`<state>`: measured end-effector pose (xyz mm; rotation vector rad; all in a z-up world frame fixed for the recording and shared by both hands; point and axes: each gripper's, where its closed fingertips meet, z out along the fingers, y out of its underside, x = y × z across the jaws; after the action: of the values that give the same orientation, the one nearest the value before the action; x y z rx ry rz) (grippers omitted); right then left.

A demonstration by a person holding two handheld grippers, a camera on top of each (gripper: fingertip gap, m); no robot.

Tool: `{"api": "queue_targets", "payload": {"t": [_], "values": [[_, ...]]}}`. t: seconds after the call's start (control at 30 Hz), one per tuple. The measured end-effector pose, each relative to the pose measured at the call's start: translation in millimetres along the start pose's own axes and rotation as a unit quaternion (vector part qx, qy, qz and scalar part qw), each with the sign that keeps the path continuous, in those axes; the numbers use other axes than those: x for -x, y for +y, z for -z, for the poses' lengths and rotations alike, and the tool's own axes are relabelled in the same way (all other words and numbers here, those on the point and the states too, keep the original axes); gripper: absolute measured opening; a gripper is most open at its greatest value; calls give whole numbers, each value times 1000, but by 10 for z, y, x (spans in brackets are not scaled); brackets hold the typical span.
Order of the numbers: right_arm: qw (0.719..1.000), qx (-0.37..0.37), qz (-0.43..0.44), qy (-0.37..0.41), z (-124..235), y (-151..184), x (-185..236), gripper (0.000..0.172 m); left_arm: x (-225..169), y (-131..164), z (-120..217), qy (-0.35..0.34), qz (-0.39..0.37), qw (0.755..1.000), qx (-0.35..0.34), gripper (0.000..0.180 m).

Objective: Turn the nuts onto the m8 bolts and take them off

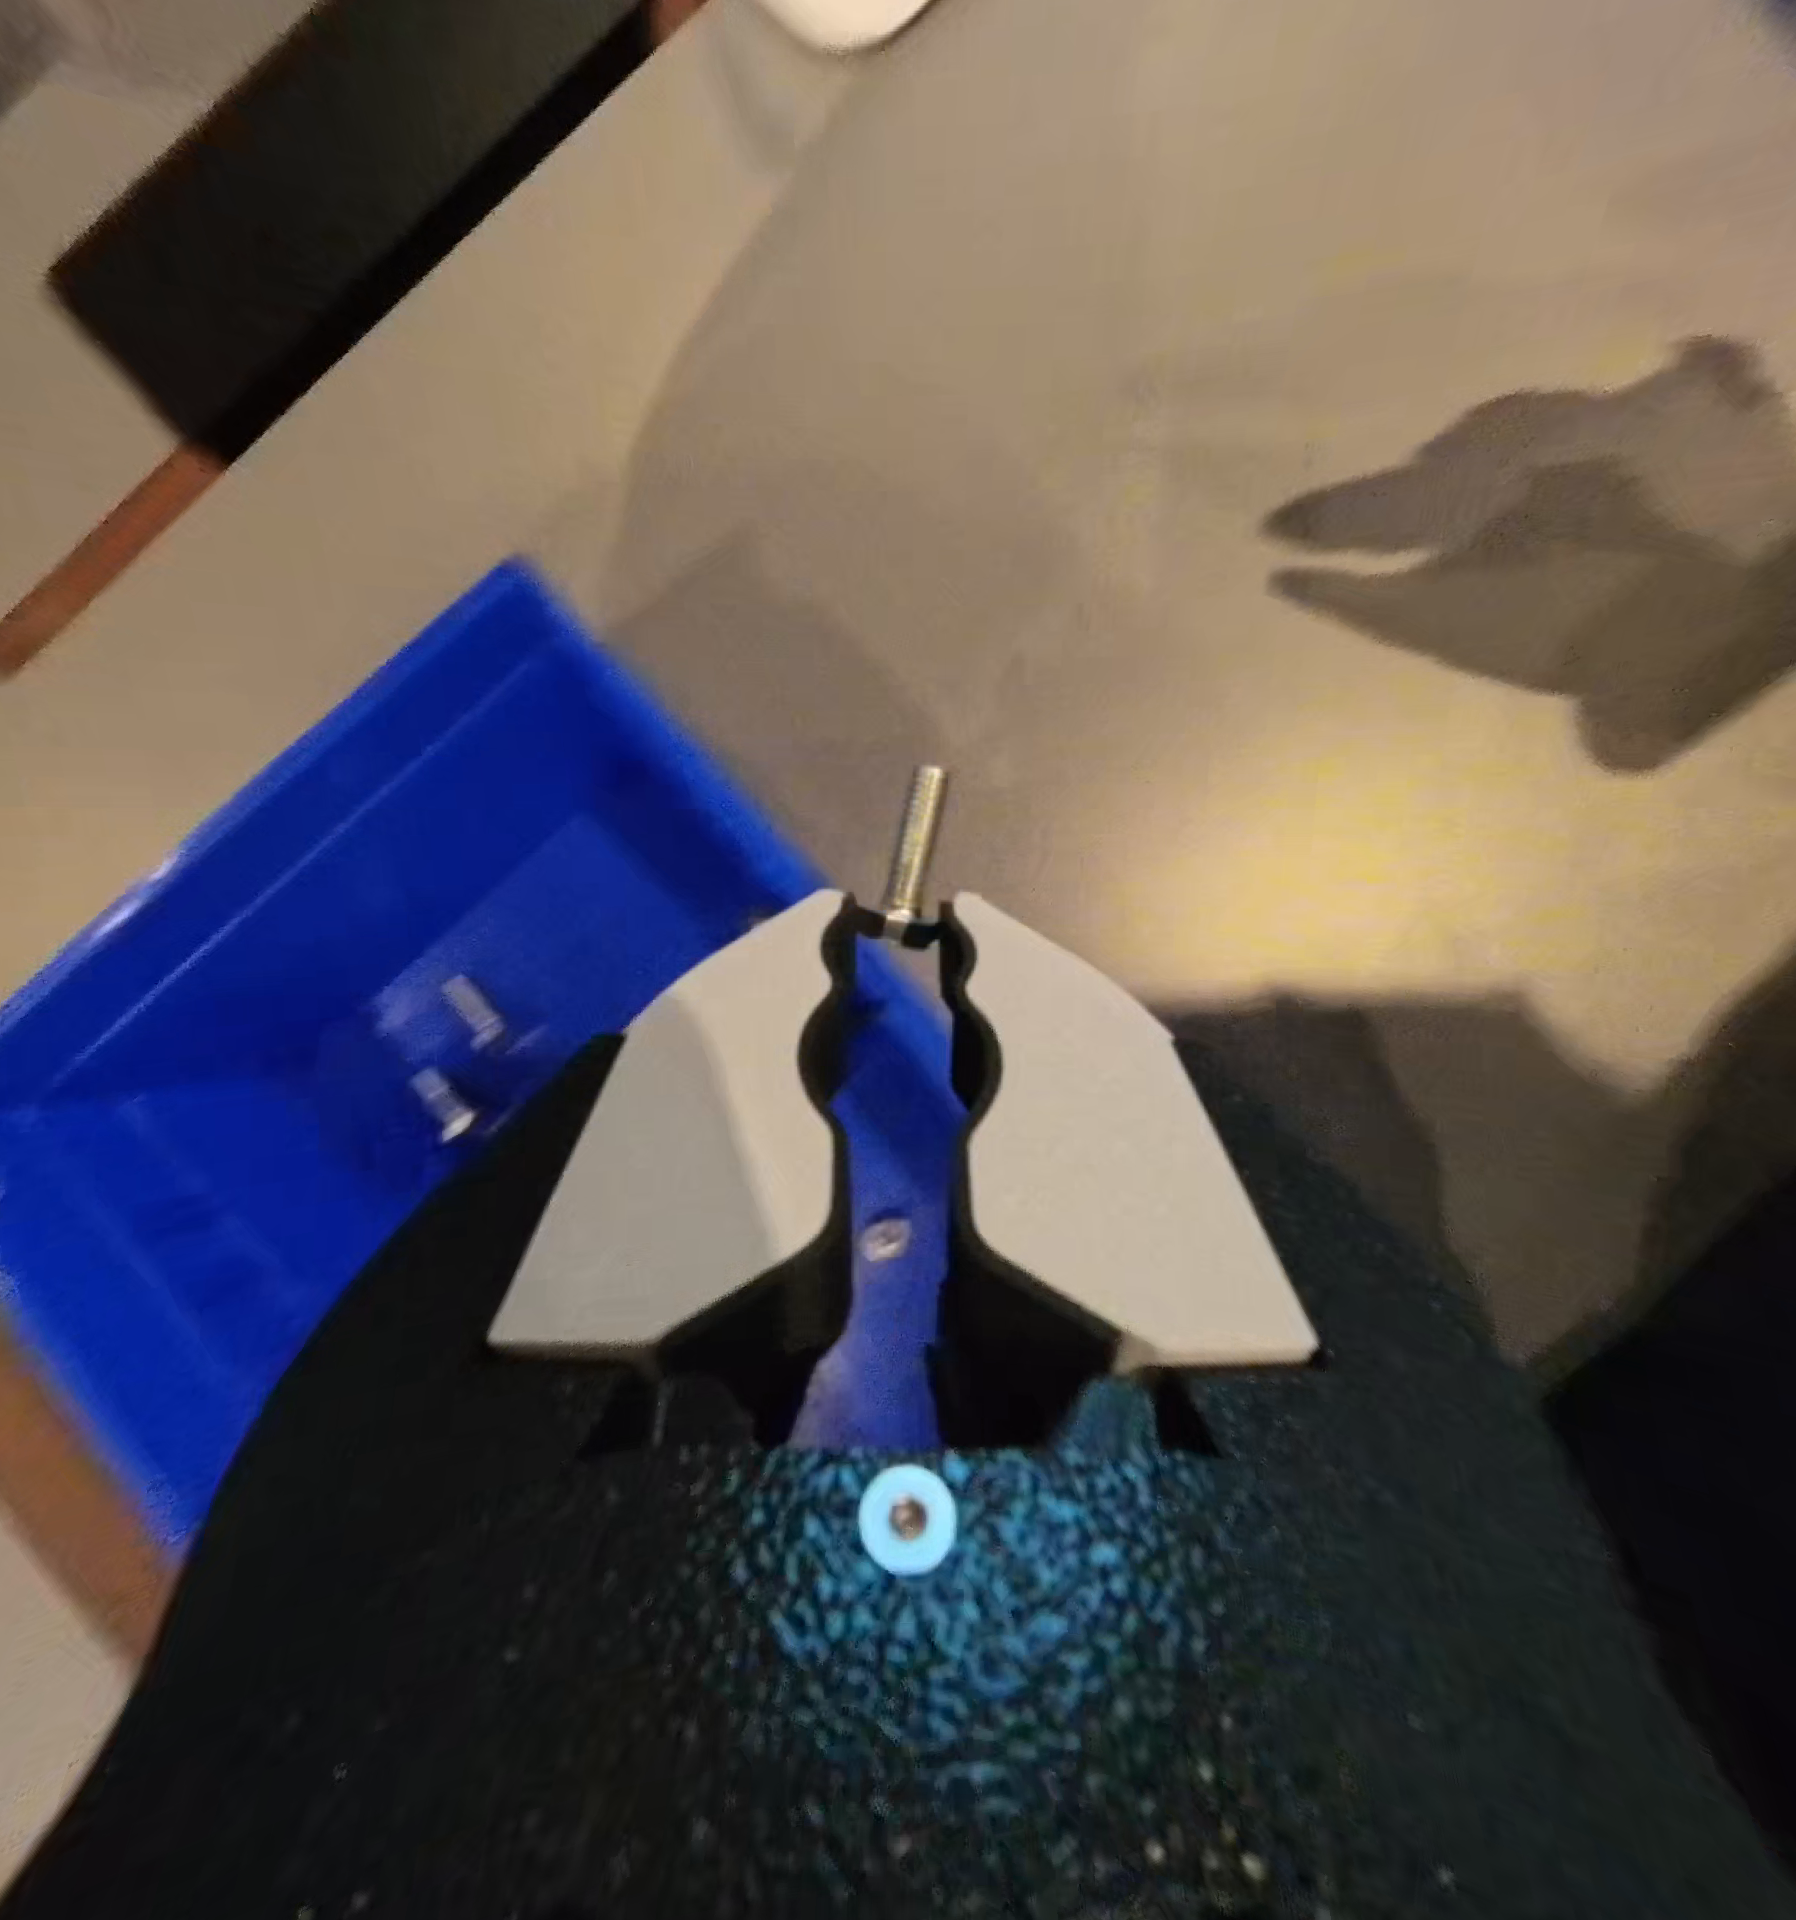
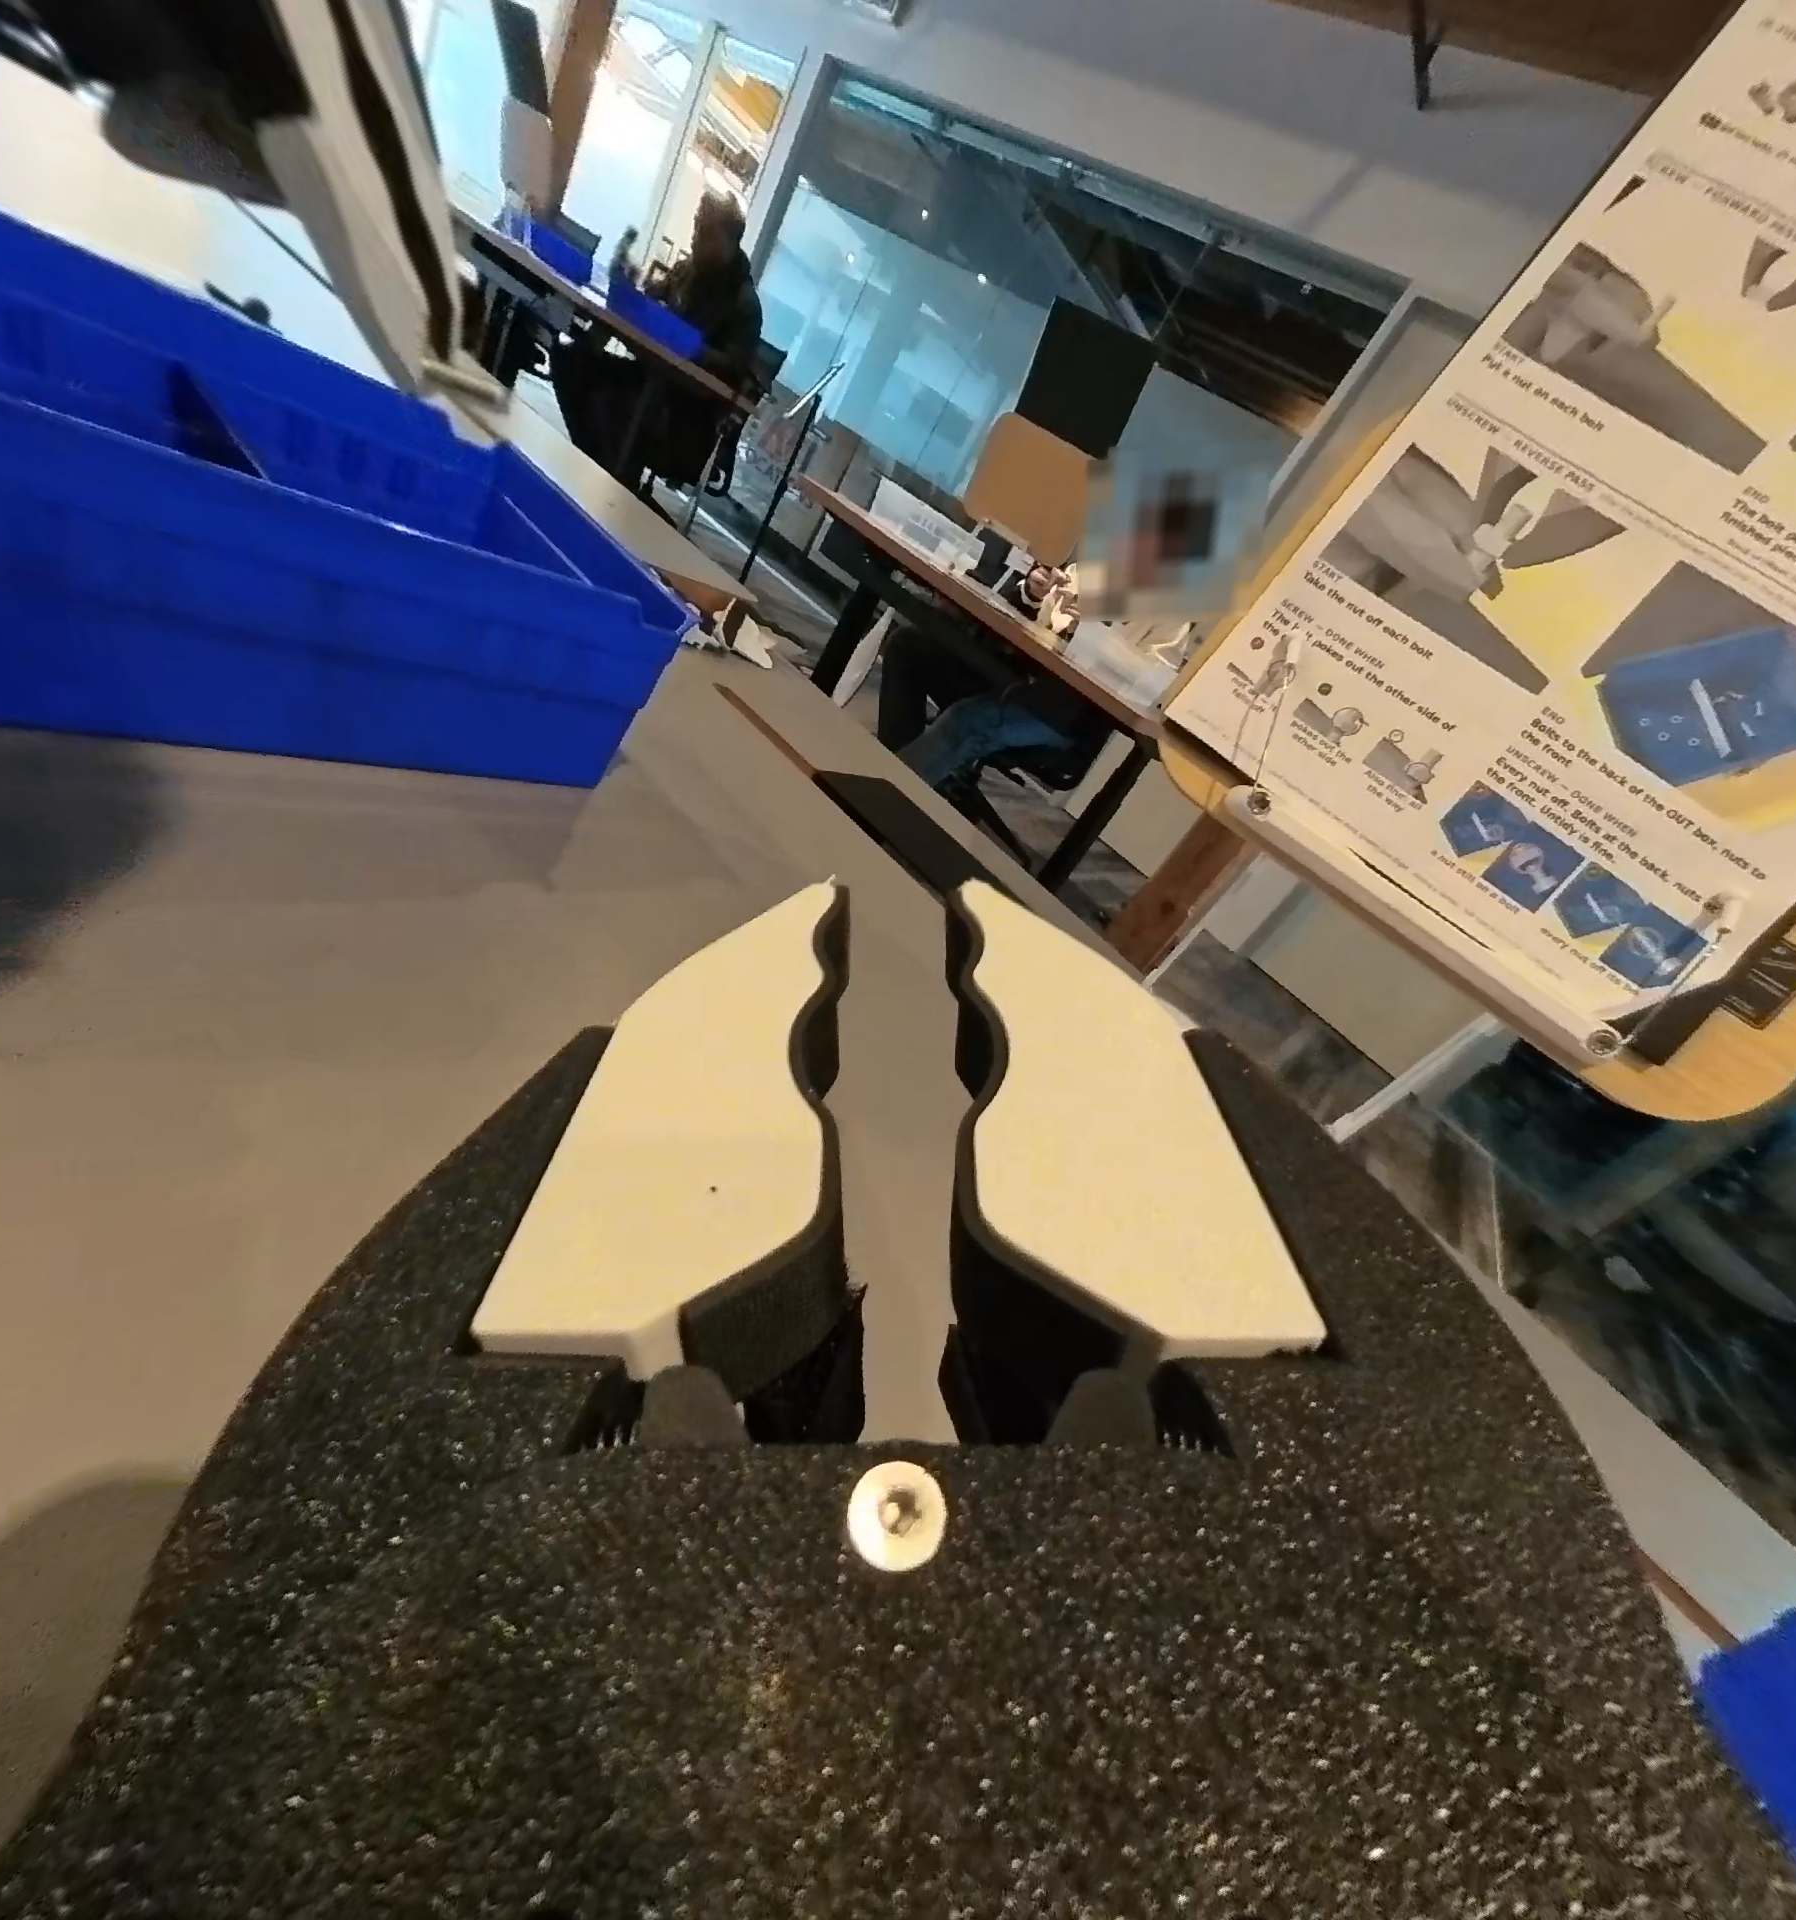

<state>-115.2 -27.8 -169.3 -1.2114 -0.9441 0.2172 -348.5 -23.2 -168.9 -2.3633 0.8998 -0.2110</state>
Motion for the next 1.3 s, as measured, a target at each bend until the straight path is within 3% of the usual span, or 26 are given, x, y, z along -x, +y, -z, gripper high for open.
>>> {"api": "queue_targets", "payload": {"t": [0.03, 0.13, 0.23, 0.37, 0.5, 0.63, 0.73, 0.8, 0.87, 0.97, 1.03, 1.17, 1.3], "values": [[1000, -3, 2, 6, 9, -16, -14, 17, -256, -73, 21, 24, -7, 1000, -19, 14], [998, -39, 9, 38, 72, -149, -83, 15, -1160, -233, -182, 133, -28, 989, -51, 14], [996, -43, 14, 81, 121, -142, -203, 14, -1552, -170, -696, 127, -60, 990, -18, 14], [995, -41, -10, 93, 138, -106, -269, 14, -1570, -33, -1156, 96, -53, 993, 40, 14], [995, -40, -4, 87, 126, -108, -238, 14, -1558, 180, -1336, 106, -53, 986, 121, 15], [996, -39, 16, 79, 107, -132, -175, 15, -1530, 195, -1415, 98, -49, 987, 116, 15], [996, -34, 24, 76, 95, -126, -152, 15, -1632, 264, -1423, 148, -35, 981, 120, 21], [996, -35, 23, 76, 95, -126, -156, 15, -1729, 224, -1348, 188, -22, 977, 94, 32], [996, -38, 17, 79, 103, -122, -176, 15, -1780, 100, -1140, 207, -29, 977, 37, 31], [996, -43, 3, 82, 114, -124, -205, 15, -1751, -98, -579, 215, -38, 974, -63, 29], [995, -47, -6, 82, 119, -132, -216, 15, -1509, -95, -193, 177, -38, 978, -98, 29], [995, -52, -11, 84, 128, -151, -228, 15, -612, 377, 325, 37, -8, 998, -57, 26], [995, -47, -11, 81, 109, -118, -217, 15, -134, 976, 265, 22, -18, 999, 31, 26]]}}
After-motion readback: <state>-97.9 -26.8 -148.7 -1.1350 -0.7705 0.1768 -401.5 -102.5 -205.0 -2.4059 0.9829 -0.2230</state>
